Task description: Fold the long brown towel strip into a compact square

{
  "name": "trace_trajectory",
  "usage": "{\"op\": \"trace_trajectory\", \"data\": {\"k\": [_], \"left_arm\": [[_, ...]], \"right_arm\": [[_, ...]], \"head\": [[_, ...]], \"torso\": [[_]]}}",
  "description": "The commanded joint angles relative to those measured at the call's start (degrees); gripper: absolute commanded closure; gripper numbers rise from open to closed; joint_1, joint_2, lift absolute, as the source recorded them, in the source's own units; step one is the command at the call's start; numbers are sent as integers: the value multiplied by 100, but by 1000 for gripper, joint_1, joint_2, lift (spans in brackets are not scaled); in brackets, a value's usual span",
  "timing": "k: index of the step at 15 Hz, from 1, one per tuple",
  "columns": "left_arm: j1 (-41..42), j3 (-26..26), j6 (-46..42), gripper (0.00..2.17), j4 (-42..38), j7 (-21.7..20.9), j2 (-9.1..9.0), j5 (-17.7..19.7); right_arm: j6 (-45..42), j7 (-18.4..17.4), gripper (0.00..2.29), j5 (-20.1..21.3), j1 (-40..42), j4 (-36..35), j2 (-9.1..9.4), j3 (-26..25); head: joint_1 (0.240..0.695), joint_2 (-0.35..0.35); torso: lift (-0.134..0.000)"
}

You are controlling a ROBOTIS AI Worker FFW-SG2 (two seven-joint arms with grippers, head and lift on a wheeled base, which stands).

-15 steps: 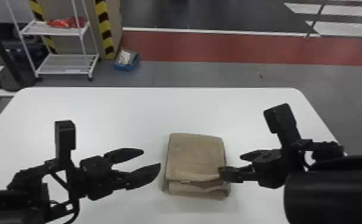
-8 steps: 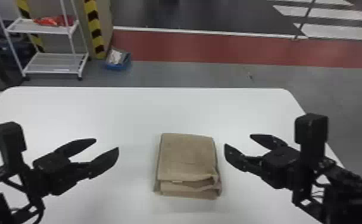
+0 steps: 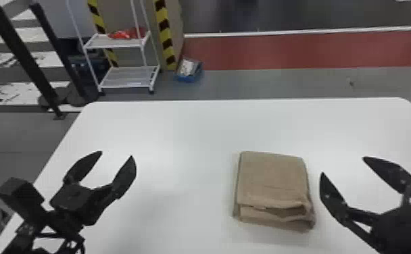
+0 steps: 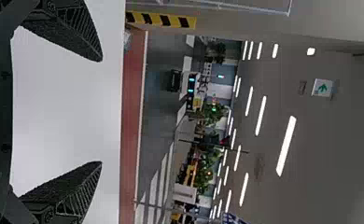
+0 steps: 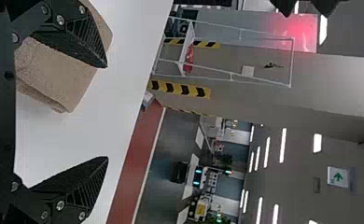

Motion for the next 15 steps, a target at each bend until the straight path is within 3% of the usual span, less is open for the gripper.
{"op": "trace_trajectory", "data": {"k": [1, 2, 4, 7, 11, 15], "left_arm": [[213, 140, -928, 103, 182, 56, -15, 110], [344, 131, -1473, 107, 288, 144, -15, 31], [424, 158, -1368, 107, 323, 135, -15, -83], [485, 245, -1104, 103, 270, 100, -15, -136], [582, 228, -893, 103, 130, 100, -15, -206], [617, 184, -893, 100, 68, 100, -15, -206]], "right_arm": [[-932, 32, 205, -254, 72, 391, 5, -101], [-1318, 67, 205, -404, 72, 664, 5, -163], [-1406, 67, 205, -413, 72, 901, 5, -259], [-1512, 76, 205, -509, 72, 971, 5, -224], [-756, 5, 205, -536, 90, 602, 5, 119], [-703, -82, 201, -536, 116, 567, 5, 207]], "head": [[695, 156], [695, 172], [695, 209], [695, 208], [695, 225], [695, 247]], "torso": [[-124], [-124], [-124], [-124], [-124], [-124]]}}
